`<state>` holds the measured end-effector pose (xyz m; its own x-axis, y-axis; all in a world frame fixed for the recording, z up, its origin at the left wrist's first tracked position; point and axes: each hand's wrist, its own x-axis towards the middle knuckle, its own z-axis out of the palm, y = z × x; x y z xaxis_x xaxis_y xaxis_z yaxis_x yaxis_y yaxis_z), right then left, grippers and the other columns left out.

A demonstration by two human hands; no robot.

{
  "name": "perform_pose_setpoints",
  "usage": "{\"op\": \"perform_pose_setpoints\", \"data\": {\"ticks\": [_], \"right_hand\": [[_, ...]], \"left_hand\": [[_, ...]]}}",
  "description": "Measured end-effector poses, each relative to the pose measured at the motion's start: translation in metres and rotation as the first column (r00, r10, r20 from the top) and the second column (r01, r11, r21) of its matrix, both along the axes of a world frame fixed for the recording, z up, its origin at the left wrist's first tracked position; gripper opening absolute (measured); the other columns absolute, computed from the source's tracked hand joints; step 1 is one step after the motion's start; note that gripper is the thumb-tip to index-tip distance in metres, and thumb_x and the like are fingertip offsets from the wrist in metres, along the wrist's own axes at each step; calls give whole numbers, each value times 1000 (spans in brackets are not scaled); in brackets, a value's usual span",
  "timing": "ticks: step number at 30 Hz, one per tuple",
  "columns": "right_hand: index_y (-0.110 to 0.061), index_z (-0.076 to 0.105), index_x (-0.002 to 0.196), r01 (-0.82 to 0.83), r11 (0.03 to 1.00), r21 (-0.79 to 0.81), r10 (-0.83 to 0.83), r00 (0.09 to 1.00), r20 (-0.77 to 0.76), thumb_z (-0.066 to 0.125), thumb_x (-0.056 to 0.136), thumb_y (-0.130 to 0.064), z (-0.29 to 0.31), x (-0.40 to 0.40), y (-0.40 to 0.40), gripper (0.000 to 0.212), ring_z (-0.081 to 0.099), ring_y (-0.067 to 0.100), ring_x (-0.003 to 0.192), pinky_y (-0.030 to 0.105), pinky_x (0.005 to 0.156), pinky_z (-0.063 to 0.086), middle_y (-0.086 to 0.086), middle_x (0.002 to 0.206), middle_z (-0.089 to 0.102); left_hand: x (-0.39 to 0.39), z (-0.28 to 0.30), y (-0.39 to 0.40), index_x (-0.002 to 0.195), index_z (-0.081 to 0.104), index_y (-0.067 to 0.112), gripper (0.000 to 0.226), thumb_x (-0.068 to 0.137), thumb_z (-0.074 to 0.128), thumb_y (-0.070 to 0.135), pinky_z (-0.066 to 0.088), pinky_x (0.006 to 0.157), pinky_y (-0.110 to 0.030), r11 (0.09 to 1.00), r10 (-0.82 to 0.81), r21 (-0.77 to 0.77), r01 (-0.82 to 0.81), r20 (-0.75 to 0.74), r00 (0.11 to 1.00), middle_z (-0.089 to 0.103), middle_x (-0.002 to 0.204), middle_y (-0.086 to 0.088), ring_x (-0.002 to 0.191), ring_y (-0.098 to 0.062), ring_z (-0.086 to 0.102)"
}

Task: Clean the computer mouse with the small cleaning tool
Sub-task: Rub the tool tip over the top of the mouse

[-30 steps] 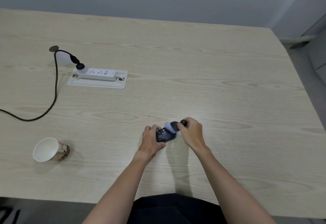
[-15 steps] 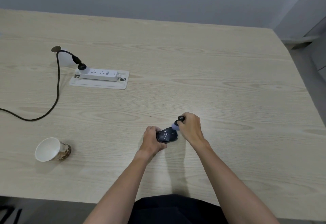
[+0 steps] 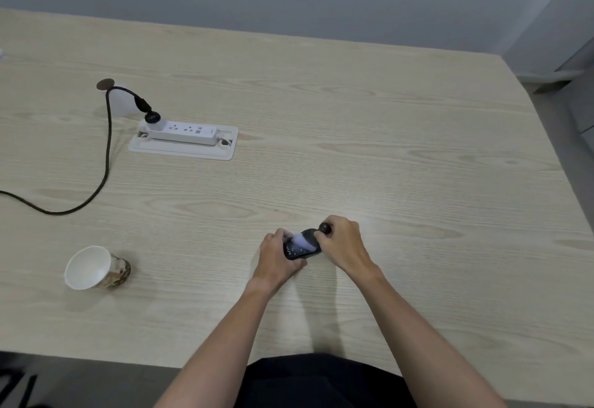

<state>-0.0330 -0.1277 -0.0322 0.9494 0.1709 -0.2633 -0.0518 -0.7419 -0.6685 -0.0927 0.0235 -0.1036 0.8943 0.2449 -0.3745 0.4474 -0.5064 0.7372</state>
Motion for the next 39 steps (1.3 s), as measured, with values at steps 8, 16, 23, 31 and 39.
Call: {"op": "perform_pose_setpoints", "data": {"ticks": [8,16,23,31,39], "right_hand": [[-3,71,80,-30,998,48,31,999,-21,72,83,-13,6,-11,4,10,51,5,56,13,53,39,-7,61,57],[-5,67,73,-16,998,63,16,1000,-6,71,83,-12,6,-19,14,13,49,8,55,15,50,38,-7,58,54],[-4,69,76,-24,998,54,20,998,58,70,84,-13,7,-14,18,12,57,12,63,16,53,41,-1,65,64],[-3,71,80,57,995,85,-61,997,46,72,84,-11,12,-1,21,10,55,6,62,10,55,41,-1,68,65],[-3,65,76,112,989,93,-119,990,70,71,86,-14,14,-1,19,16,51,7,61,12,54,38,-3,66,59]], "left_hand": [[6,0,4,101,54,26,57,52,82,26,38,67,-13,999,-40,-1,40,-59,997,62,102,-1,98,-19,58],[8,5,7,95,59,16,51,52,83,28,48,59,-16,998,-9,-56,8,-20,1000,69,90,0,81,-16,65],[6,6,7,95,61,12,47,57,88,23,46,56,-11,990,30,-139,-32,-21,999,68,82,1,67,-8,60],[4,10,7,101,48,13,59,57,87,14,44,55,-9,988,37,-152,-38,-15,999,66,91,-5,72,-12,61],[4,10,7,105,46,12,63,57,86,10,46,59,-10,992,26,-125,-24,9,1000,64,95,-7,76,-13,59]]}}
